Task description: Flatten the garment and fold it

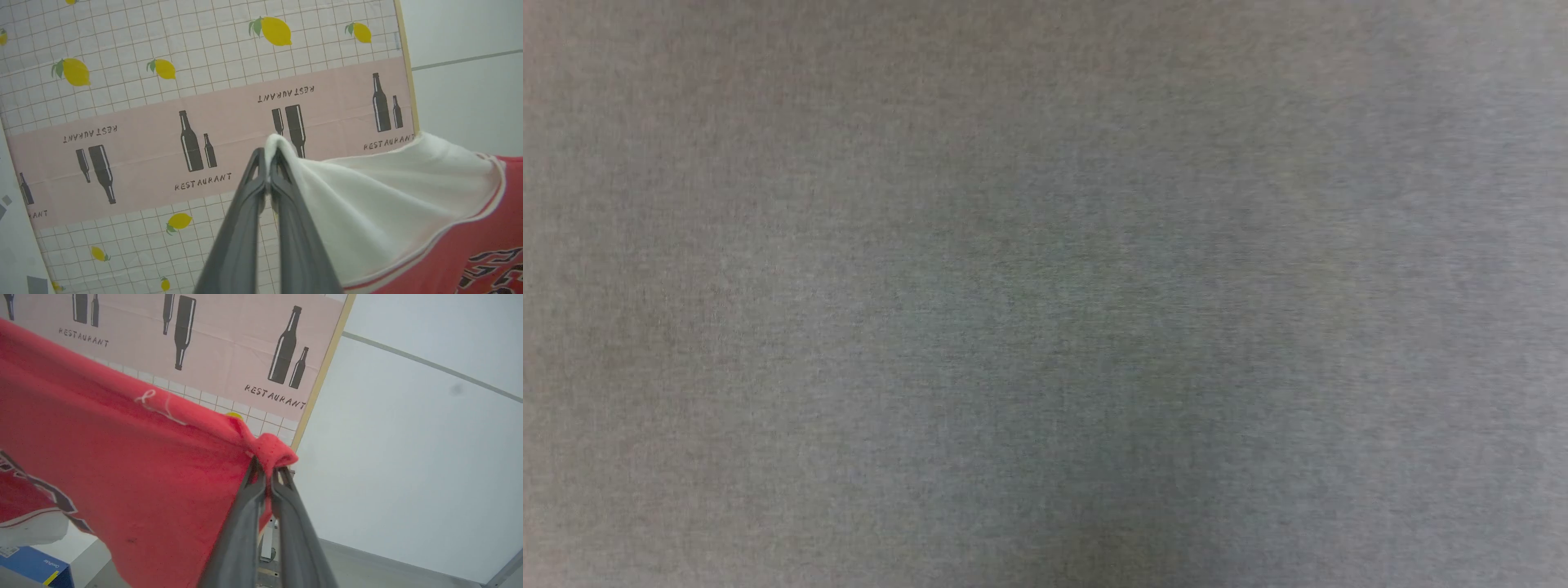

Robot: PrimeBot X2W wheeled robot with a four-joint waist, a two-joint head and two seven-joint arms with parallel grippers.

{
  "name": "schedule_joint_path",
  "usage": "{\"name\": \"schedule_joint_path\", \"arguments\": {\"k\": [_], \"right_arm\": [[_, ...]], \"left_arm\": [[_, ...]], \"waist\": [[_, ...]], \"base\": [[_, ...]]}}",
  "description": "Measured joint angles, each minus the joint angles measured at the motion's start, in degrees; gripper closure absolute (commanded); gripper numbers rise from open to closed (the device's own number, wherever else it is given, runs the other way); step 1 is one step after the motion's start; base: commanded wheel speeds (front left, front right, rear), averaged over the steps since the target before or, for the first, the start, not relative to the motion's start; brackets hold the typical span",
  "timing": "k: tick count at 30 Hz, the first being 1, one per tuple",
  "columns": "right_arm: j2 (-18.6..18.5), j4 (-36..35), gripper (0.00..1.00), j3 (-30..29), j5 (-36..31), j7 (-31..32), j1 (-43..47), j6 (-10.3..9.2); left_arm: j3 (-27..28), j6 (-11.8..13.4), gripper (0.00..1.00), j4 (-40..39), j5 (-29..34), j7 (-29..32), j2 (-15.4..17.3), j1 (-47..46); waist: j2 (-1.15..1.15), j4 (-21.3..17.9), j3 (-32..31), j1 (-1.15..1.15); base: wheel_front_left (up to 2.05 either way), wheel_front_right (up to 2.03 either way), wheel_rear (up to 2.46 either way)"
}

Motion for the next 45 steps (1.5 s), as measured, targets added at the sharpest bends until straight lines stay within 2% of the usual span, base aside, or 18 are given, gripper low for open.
{"name": "schedule_joint_path", "arguments": {"k": [3,6,12,13,15,20,27,31,36,40,45], "right_arm": [[1.24,3.09,1.00,1.64,-0.46,-3.36,1.10,0.00],[2.33,5.72,1.00,3.14,-0.45,-6.49,4.93,0.00],[3.75,10.44,1.00,7.12,0.74,-10.79,17.94,0.00],[3.54,11.78,1.00,9.70,2.49,-12.21,25.38,0.00],[2.93,12.23,1.00,11.57,3.99,-12.44,29.77,0.00],[-0.49,11.91,1.00,15.81,10.28,-9.95,40.29,0.00],[-7.21,4.41,1.00,19.28,20.26,-3.15,52.21,0.00],[-10.95,-1.38,1.00,19.26,25.14,1.48,59.57,0.00],[-14.03,-8.38,1.00,17.34,29.81,7.89,71.14,0.00],[-14.55,-13.59,1.00,14.39,32.50,13.01,80.93,0.00],[-14.08,-19.70,1.00,9.11,32.30,16.75,89.12,-0.01]], "left_arm": [[-1.29,-1.34,1.00,2.99,0.00,-2.50,-1.32,2.22],[-2.65,-2.35,1.00,5.03,-0.44,-4.80,-2.56,8.27],[-7.04,-3.31,1.00,6.23,-1.48,-7.54,-6.35,27.10],[-9.01,-3.43,1.00,5.73,-2.21,-7.81,-8.09,37.56],[-10.24,-3.56,1.00,5.13,-2.35,-8.02,-8.21,43.09],[-13.15,-3.64,1.00,1.85,-4.57,-5.41,-6.55,55.62],[-13.23,-3.10,1.00,-9.84,-10.87,0.81,0.70,70.96],[-13.61,-0.89,1.00,-20.56,-14.72,5.27,5.77,80.59],[-14.03,5.12,1.00,-33.71,-18.34,8.50,10.99,92.46],[-15.02,9.07,1.00,-40.78,-19.83,9.14,12.92,99.38],[-15.48,11.55,1.00,-44.19,-19.87,8.16,13.12,103.20]], "waist": [[0.00,1.10,0.91,0.00],[0.00,2.28,0.96,0.00],[0.00,3.80,-2.00,0.00],[0.00,4.54,-4.53,0.00],[0.00,4.97,-6.26,-0.01],[0.00,6.04,-11.37,-0.01],[0.00,7.22,-19.40,-0.02],[0.00,7.60,-23.84,-0.02],[0.00,7.76,-28.68,-0.02],[0.00,7.71,-31.62,-0.02],[0.00,7.23,-33.44,-0.02]], "base": [[0.00,0.00,0.00],[0.00,0.00,0.00],[0.00,0.00,0.00],[0.00,0.00,0.00],[0.00,0.00,0.00],[0.00,0.00,0.00],[0.00,0.00,0.00],[0.00,0.00,0.00],[0.00,0.00,0.00],[0.00,0.00,0.00],[0.00,0.00,0.00]]}}
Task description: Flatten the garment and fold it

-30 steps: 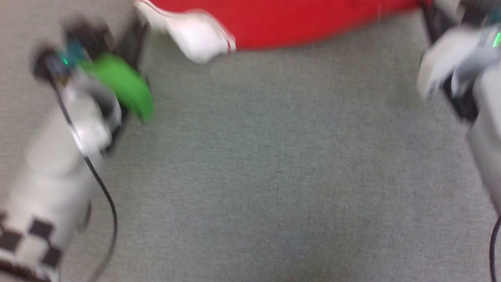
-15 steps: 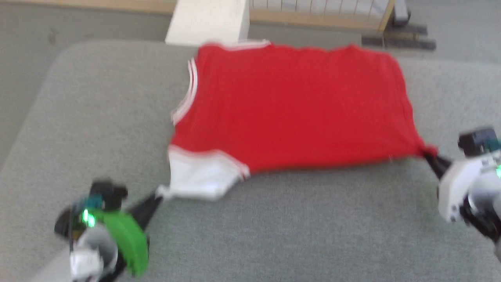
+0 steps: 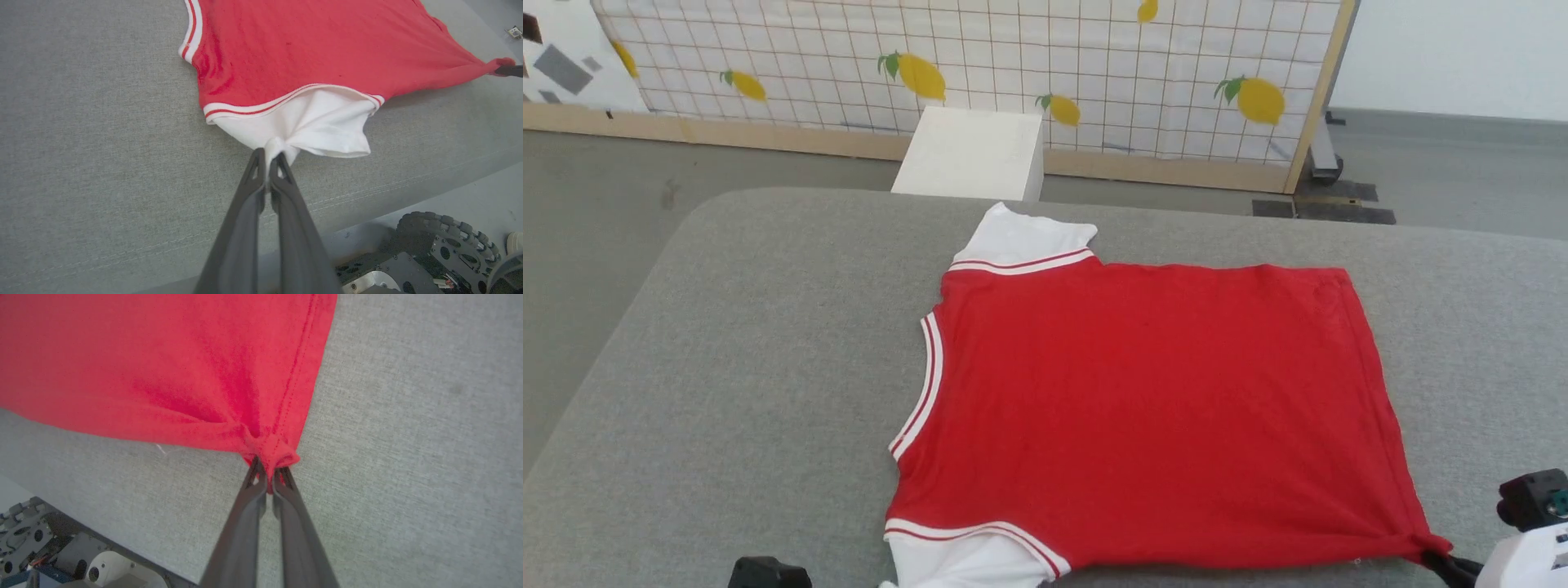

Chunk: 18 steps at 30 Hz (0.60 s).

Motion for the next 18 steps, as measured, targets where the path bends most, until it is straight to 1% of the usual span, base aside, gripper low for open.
{"name": "schedule_joint_path", "arguments": {"k": [4,9,13,18], "right_arm": [[1.30,-4.91,1.00,-4.74,-1.86,0.75,1.55,0.00],[3.82,-9.58,1.00,-8.65,-3.81,1.47,1.43,0.00],[4.98,-10.77,1.00,-10.36,-5.45,2.41,-0.64,0.00],[6.36,-10.11,1.00,-11.11,-7.42,3.45,-5.68,-0.01]], "left_arm": [[1.57,0.57,1.00,-0.97,0.98,-3.18,-0.46,-0.73],[3.77,0.78,1.00,-1.16,3.13,-6.61,-2.56,-5.66],[4.21,0.20,1.00,0.43,4.77,-6.82,-4.39,-11.05],[4.85,-0.97,1.00,5.11,6.31,-6.75,-6.84,-18.07]], "waist": [[0.00,-0.53,0.48,0.00],[0.00,-0.73,2.19,0.00],[0.00,-0.87,4.28,0.00],[0.00,-1.09,7.60,0.00]], "base": [[0.00,0.00,0.00],[0.00,0.00,0.00],[0.00,0.00,0.00],[0.00,0.00,0.00]]}}
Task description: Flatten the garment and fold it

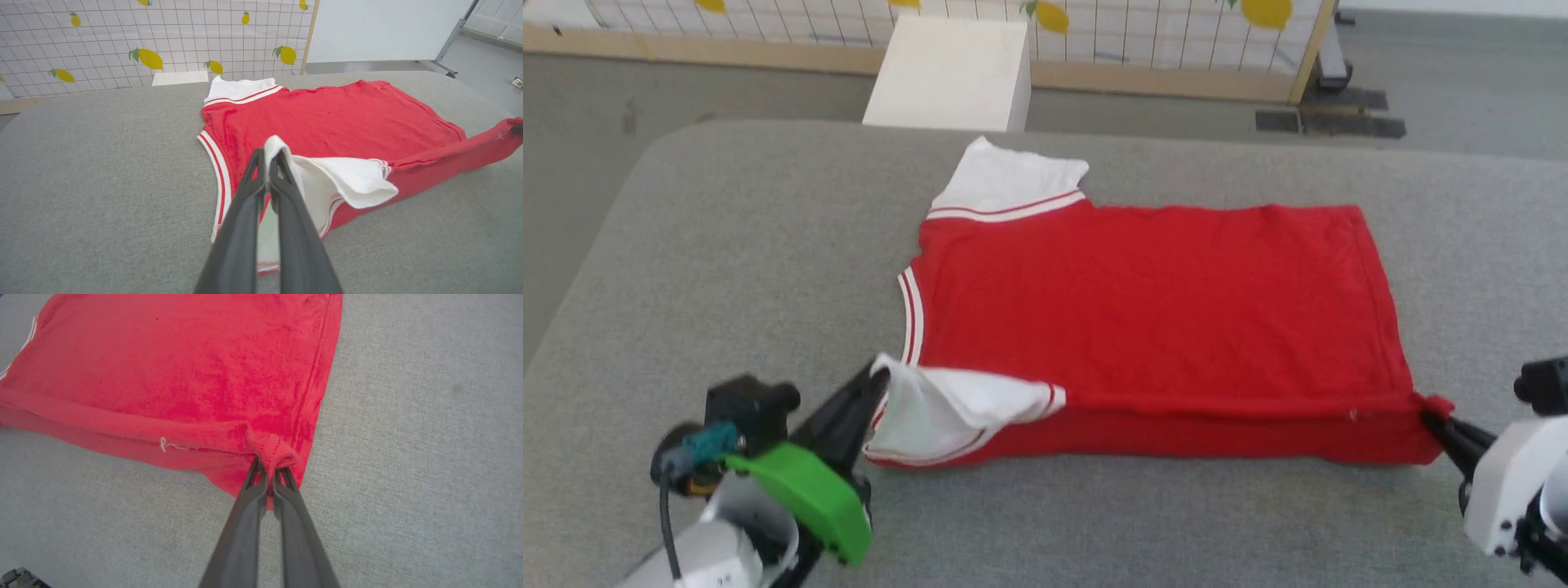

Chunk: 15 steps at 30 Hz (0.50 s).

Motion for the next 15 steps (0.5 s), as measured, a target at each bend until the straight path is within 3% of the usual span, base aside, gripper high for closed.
{"name": "schedule_joint_path", "arguments": {"k": [8,15], "right_arm": [[1.32,5.11,1.00,0.21,-3.13,1.27,-7.83,0.00],[2.86,11.56,1.00,2.52,-6.09,1.14,-13.71,0.00]], "left_arm": [[-0.14,-3.05,1.00,8.82,2.01,0.51,-3.27,-10.03],[-2.70,-5.50,1.00,21.78,3.49,0.47,-9.13,-16.07]], "waist": [[0.00,-0.20,5.69,0.00],[0.00,0.06,10.54,0.00]], "base": [[0.00,0.00,0.00],[0.00,0.00,0.00]]}}
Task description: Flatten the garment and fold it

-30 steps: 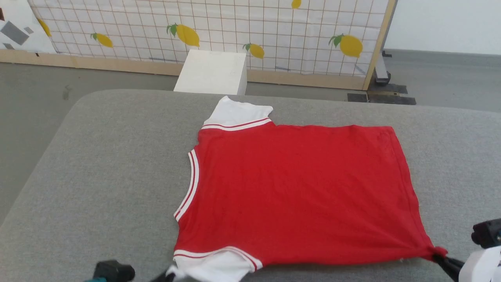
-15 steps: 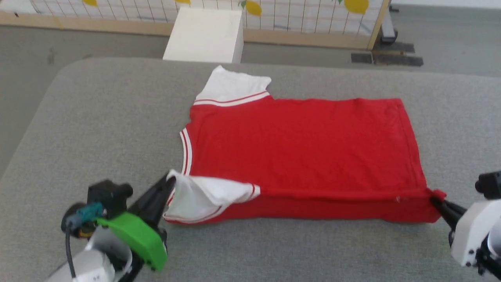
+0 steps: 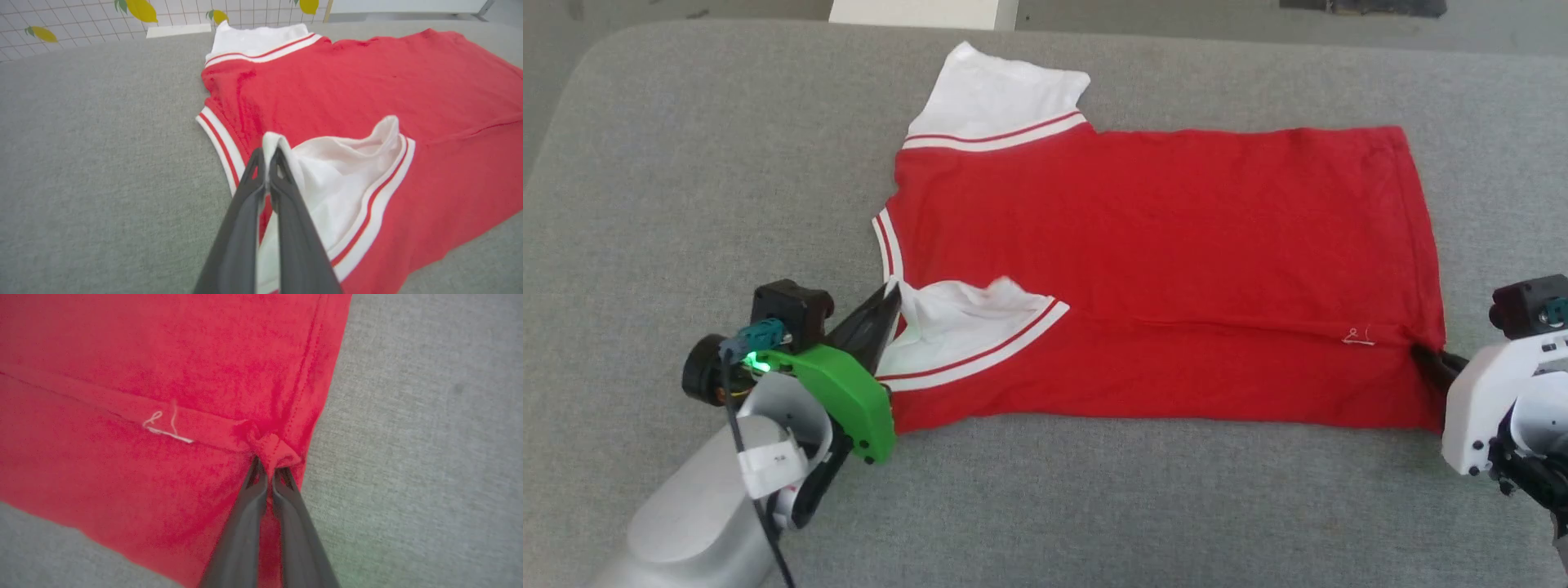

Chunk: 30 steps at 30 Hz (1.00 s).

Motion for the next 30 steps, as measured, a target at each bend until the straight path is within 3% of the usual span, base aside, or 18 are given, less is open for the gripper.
{"name": "schedule_joint_path", "arguments": {"k": [1,2,3,4,11,16,23,30], "right_arm": [[0.01,0.62,1.00,0.36,-0.40,-0.34,-0.55,0.00],[0.05,1.21,1.00,0.57,-0.67,-0.81,-1.03,0.00],[0.15,1.67,0.71,0.65,-0.92,-1.16,-1.43,0.00],[0.32,2.23,0.00,0.65,-1.40,-1.77,-1.80,0.00],[1.79,4.04,0.00,1.45,-3.72,-4.86,-2.09,0.00],[2.92,2.83,0.00,0.11,-6.57,-5.78,0.76,0.00],[9.14,-3.21,0.00,-7.68,-11.60,-2.90,7.94,0.00],[16.15,-13.36,0.00,-13.52,-15.83,2.82,14.36,0.00]], "left_arm": [[-0.10,-0.37,1.00,1.80,0.00,-0.43,-0.99,-0.37],[-0.22,-0.57,0.93,3.50,0.00,-0.92,-1.87,-0.71],[-0.43,-0.83,0.05,4.86,0.02,-1.14,-2.49,-0.98],[-0.65,-1.05,0.00,6.30,0.10,-1.66,-3.12,-1.24],[0.14,-1.64,0.00,12.72,-0.87,-6.15,-6.47,-1.36],[2.32,-0.99,0.00,12.54,-3.13,-8.08,-6.99,1.32],[6.22,5.34,0.00,5.37,-7.23,-8.68,-7.71,9.71],[5.91,11.69,0.00,-1.41,-10.32,-1.42,-6.80,16.52]], "waist": [[0.00,0.10,0.41,0.00],[0.00,0.22,0.70,0.00],[0.00,0.36,0.85,0.00],[0.00,0.53,0.91,0.00],[0.00,0.98,-1.42,0.00],[0.00,1.12,-4.30,0.00],[0.00,1.16,-8.49,0.00],[0.00,0.23,-9.68,0.00]], "base": [[0.00,0.00,0.00],[0.00,0.00,0.00],[0.00,0.00,0.00],[0.00,0.00,0.00],[0.00,0.00,0.00],[0.00,0.00,0.00],[0.00,0.00,0.00],[0.00,0.00,0.00]]}}
